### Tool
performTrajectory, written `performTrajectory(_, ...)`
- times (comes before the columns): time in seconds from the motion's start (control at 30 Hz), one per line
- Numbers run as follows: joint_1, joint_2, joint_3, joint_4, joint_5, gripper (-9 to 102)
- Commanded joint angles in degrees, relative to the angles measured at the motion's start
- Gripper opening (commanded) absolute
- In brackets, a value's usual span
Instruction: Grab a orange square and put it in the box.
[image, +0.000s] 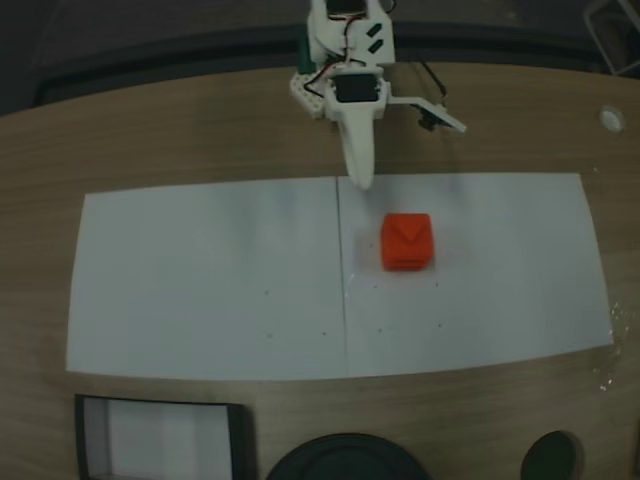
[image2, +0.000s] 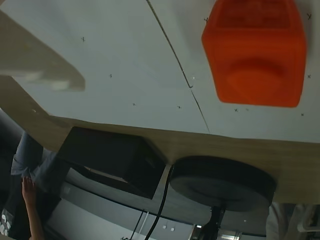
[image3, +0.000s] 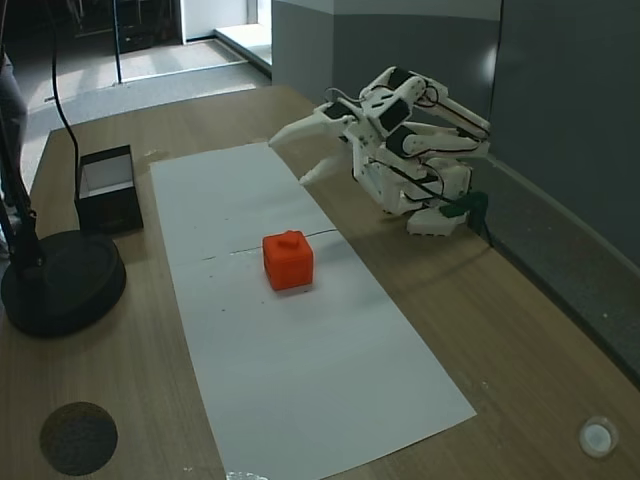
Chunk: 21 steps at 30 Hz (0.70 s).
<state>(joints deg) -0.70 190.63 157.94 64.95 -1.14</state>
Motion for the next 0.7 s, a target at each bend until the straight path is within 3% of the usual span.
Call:
performTrajectory(0.0, -2.99, -11.69, -14.15, 2.2, -0.18, 35)
performTrajectory(0.3, -15.91, -61.0, -45.88, 16.52, 0.53, 40)
performTrajectory(0.67, -8.35, -92.72, -52.38, 12.13, 0.97, 40)
